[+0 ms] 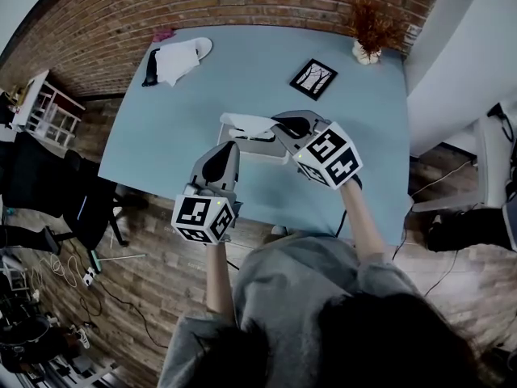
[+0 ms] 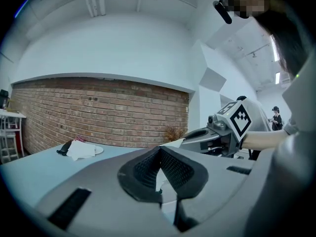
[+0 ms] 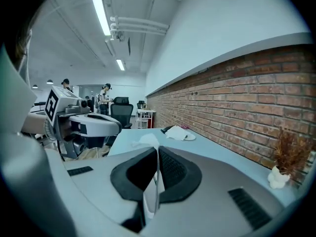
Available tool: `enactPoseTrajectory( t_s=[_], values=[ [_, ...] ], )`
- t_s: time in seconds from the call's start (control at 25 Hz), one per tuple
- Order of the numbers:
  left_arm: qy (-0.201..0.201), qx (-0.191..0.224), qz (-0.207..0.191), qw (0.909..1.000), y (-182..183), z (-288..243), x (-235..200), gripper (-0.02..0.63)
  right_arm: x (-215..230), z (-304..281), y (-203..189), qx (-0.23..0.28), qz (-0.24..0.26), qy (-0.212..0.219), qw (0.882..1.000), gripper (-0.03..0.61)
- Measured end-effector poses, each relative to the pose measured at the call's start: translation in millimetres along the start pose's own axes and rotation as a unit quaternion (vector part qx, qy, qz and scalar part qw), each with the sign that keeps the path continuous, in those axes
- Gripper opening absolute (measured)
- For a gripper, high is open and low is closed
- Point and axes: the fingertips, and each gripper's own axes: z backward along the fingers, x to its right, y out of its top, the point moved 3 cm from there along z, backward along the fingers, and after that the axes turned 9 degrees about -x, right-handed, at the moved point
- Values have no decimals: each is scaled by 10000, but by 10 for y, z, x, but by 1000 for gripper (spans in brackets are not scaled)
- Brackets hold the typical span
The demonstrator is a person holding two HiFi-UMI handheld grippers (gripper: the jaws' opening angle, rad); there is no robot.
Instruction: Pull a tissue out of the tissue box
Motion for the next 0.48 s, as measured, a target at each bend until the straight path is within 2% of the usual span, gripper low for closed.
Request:
enactPoseTrajectory(
  t_s=[0.16,0.48],
  values=[
    [116,59,-161,9998,-15,28,61,3,-75,69,-70,156,-17,37,9999,1],
    [117,199,-170,9996,-48,96,213,3,-161,243,-191,502,-187,-63,9985,1]
  ],
)
